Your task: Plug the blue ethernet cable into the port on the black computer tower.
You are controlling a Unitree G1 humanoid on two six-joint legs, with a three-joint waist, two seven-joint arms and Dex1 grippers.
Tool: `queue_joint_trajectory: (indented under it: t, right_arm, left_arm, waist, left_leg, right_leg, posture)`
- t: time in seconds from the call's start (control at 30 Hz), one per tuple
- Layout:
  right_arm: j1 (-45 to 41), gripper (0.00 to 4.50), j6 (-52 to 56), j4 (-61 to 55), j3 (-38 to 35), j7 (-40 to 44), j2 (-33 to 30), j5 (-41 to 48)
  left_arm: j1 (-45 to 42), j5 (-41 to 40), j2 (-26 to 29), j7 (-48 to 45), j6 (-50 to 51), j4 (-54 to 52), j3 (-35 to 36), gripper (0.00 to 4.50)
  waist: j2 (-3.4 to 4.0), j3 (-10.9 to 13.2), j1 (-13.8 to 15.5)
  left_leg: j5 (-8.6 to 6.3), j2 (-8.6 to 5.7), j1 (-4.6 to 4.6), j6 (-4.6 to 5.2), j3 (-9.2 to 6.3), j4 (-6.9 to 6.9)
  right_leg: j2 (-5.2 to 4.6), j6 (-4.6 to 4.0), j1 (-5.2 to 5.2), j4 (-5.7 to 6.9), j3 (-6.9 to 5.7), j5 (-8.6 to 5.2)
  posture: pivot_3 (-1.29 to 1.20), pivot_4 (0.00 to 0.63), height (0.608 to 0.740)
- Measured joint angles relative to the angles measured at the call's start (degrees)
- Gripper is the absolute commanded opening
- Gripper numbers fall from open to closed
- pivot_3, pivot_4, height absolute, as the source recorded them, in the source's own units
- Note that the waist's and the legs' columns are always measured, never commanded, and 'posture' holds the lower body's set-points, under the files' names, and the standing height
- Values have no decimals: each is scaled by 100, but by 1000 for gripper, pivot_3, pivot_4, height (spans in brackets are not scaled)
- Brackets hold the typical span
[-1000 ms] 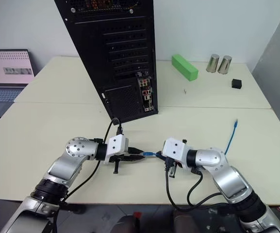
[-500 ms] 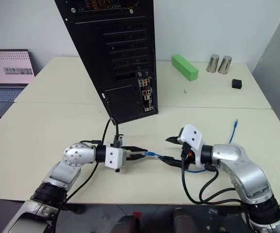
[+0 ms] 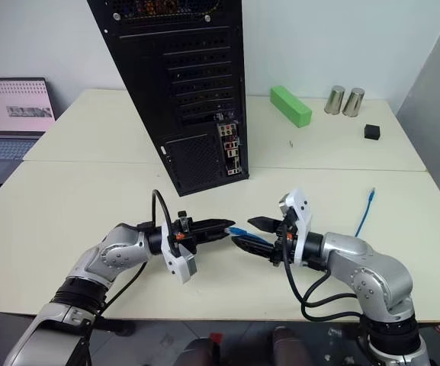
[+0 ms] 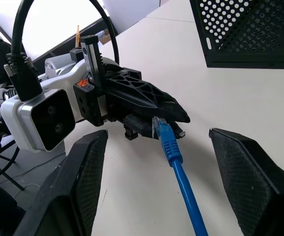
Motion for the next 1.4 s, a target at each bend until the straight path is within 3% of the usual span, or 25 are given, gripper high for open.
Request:
queue_joint_trajectory:
  t: [0.23, 0.33, 0.73, 0.8, 1.4]
  right_arm:
    - [-73, 3487, -52, 170, 81, -13, 13, 39]
    - [-91, 3033, -99, 259, 96, -22, 23, 38]
    - [-193, 289, -210, 423, 256, -113, 11, -32]
    - [-213, 23, -215, 423, 265, -119, 9, -33]
    - [-265, 2, -223, 454, 261, -126, -27, -30]
  left_arm:
    - [-22, 191, 15, 378, 7, 17, -18, 219]
    - [-25, 268, 27, 470, 11, 17, -31, 219]
    - [-29, 334, 83, 674, 60, 7, -137, 219]
    - [-30, 338, 88, 705, 96, 4, -143, 219]
    - [-67, 517, 136, 1019, 183, -23, -243, 219]
  waist:
    - [0, 0, 0]
    - [0, 0, -1]
    - [1, 0, -1]
    - [1, 0, -2]
    - [1, 0, -1]
  left_leg:
    - [0, 0, 0, 0, 0, -1]
    - [0, 0, 0, 0, -1, -1]
    - [0, 0, -1, 0, -1, -1]
    - [0, 1, 0, 0, -1, -1]
    - [0, 1, -1, 0, -2, -1]
  right_leg:
    - [0, 0, 0, 0, -1, 0]
    - [0, 0, 0, 0, -2, 0]
    - [0, 0, 0, 0, -3, 0]
    - [0, 0, 0, 0, -3, 0]
    - [0, 0, 0, 0, -4, 0]
  posture:
    - [0, 150, 740]
    - [0, 150, 740]
    - [0, 150, 740]
    - [0, 150, 740]
    - [0, 150, 740]
